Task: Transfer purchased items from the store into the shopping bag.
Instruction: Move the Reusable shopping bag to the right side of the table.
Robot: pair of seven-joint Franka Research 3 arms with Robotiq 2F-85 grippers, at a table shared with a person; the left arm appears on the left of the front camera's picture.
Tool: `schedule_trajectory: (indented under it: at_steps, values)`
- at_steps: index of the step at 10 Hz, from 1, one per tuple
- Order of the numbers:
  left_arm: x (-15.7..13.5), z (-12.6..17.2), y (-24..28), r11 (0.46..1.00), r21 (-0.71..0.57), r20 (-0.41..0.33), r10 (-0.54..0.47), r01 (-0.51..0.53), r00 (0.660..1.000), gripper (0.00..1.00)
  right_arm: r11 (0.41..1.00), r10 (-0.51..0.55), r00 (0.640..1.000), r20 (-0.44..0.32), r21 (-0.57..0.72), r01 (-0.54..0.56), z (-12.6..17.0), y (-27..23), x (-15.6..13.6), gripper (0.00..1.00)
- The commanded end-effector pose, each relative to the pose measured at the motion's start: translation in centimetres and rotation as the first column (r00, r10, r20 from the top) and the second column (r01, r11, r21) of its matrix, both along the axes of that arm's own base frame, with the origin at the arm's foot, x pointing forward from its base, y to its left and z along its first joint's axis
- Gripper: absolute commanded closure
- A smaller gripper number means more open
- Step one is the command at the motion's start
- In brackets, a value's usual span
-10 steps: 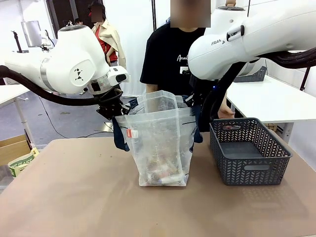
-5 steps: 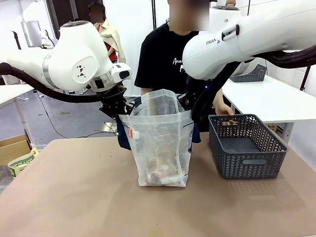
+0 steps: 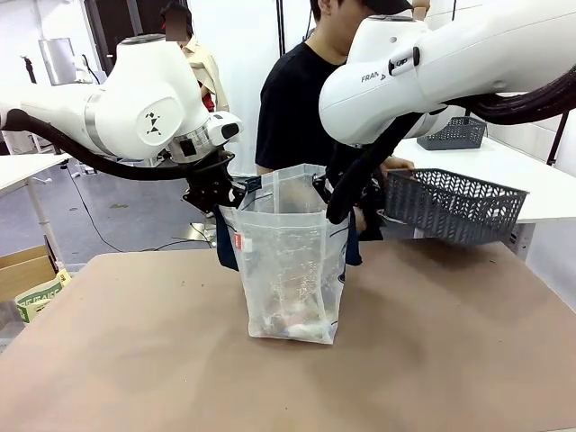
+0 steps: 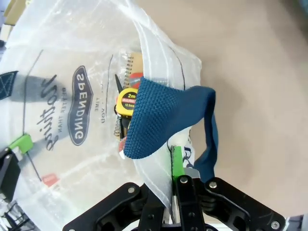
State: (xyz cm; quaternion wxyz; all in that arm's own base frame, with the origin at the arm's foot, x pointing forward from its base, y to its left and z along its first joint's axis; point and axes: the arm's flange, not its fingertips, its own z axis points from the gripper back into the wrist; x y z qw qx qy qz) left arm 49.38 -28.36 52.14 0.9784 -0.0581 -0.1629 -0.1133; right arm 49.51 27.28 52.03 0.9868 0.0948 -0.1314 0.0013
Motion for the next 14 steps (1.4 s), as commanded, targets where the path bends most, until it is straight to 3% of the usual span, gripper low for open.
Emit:
schedule_trajectory:
  at_steps: [1, 2, 3, 4, 12, 14]
  values:
    - [-0.5, 0.2, 0.0, 0.999, 0.005, 0.020, -0.037, 0.037, 0.999, 1.00, 1.000, 0.005, 1.000, 0.014, 0.001, -0.005, 0.0, -0.2, -0.3, 1.00]
    - [0.0, 0.0, 0.0, 1.000, 0.000, 0.000, 0.000, 0.000, 1.000, 1.00, 1.000, 0.005, 1.000, 0.014, 0.001, -0.005, 0.0, -0.2, -0.3, 1.00]
    - [0.3, -0.2, -0.9, 0.997, -0.051, 0.022, -0.053, 0.055, 0.998, 1.00, 1.000, 0.000, 1.000, 0.003, 0.001, -0.001, 0.1, 0.0, 0.0, 1.00]
    - [0.4, -0.1, -1.8, 0.996, -0.072, 0.035, -0.045, 0.047, 0.998, 1.00, 0.998, -0.057, 0.998, 0.021, 0.009, 0.057, -0.1, 0.3, 0.7, 1.00]
    - [-0.2, 0.8, -5.1, 0.994, -0.072, 0.088, -0.073, 0.079, 0.993, 1.00, 0.998, -0.040, 0.998, -0.053, 0.053, 0.043, -1.0, 4.1, 3.8, 1.00]
    - [-0.4, 0.2, -5.0, 0.994, -0.071, 0.054, -0.081, 0.085, 0.995, 1.00, 0.999, -0.004, 0.999, -0.032, 0.053, 0.006, -1.2, 3.6, 3.3, 1.00]
